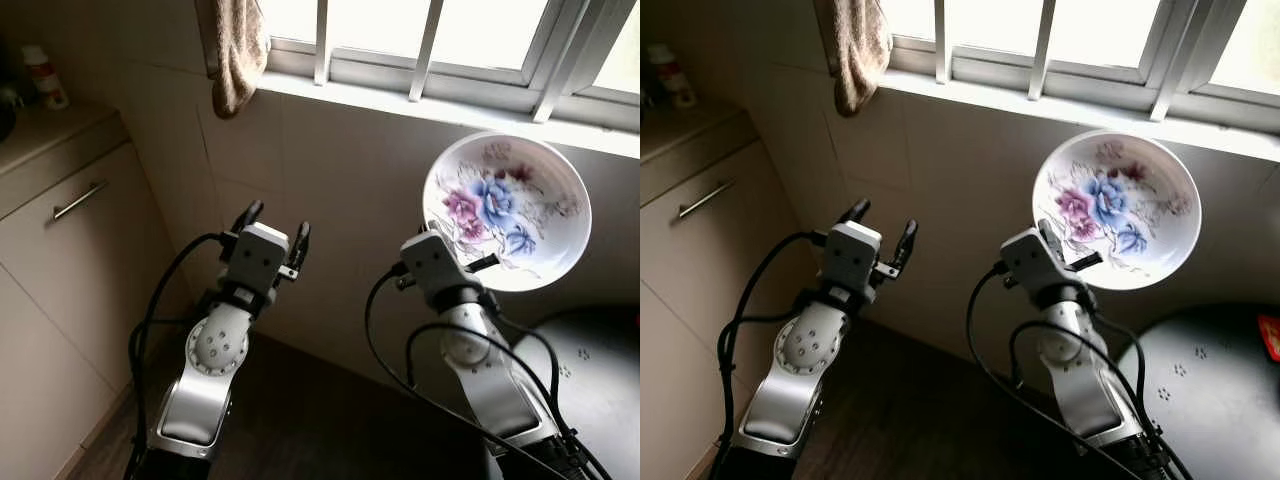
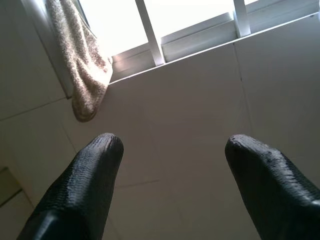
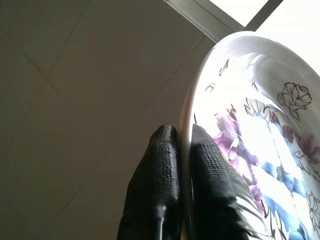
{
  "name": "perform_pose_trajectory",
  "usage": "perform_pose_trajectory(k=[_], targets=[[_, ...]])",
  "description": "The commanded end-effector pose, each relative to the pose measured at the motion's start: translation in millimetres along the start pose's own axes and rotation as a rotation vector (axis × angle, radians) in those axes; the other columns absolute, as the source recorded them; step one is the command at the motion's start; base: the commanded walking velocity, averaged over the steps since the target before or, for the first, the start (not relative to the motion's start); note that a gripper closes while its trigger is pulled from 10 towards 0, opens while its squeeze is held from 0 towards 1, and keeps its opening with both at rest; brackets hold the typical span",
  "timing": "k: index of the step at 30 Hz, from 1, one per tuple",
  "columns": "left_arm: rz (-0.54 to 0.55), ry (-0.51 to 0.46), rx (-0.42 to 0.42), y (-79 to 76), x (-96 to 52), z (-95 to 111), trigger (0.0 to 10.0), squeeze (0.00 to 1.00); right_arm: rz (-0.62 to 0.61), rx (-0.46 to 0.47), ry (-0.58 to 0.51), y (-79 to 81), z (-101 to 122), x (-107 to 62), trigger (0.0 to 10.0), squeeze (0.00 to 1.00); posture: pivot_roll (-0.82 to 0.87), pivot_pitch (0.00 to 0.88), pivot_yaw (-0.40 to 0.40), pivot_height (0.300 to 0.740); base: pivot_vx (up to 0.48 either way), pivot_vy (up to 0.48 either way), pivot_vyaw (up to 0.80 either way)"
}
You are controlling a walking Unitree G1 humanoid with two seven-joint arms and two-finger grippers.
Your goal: Kitchen organization
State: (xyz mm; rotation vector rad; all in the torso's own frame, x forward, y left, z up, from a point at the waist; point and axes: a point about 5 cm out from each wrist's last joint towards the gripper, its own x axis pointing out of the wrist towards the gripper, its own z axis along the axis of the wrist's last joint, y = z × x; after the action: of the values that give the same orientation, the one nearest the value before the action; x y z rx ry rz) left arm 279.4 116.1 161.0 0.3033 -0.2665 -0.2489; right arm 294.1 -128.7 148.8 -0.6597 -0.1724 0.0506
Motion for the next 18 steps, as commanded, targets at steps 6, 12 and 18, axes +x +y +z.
perform_pose_trajectory(k=[6,12,18], targets=[[-0.013,-0.031,-0.017,-4.8,0.9,7,10.0,0.00,0.023,-0.022,-0.118,-1.9,16,-1.0,0.0,0.00,0.07,0.000,-0.056,0.740,0.000,0.000,0.80],[-0.011,-0.032,-0.018,-5.0,0.9,6,10.0,0.00,0.057,-0.009,-0.160,2.7,21,-2.1,0.0,0.00,0.07,0.000,-0.058,0.740,0.000,0.000,0.80],[-0.006,-0.043,-0.015,-4.2,1.0,8,10.0,0.00,0.085,0.006,-0.188,6.1,24,-3.4,0.0,0.00,0.07,0.000,-0.057,0.740,0.000,0.000,0.80]])
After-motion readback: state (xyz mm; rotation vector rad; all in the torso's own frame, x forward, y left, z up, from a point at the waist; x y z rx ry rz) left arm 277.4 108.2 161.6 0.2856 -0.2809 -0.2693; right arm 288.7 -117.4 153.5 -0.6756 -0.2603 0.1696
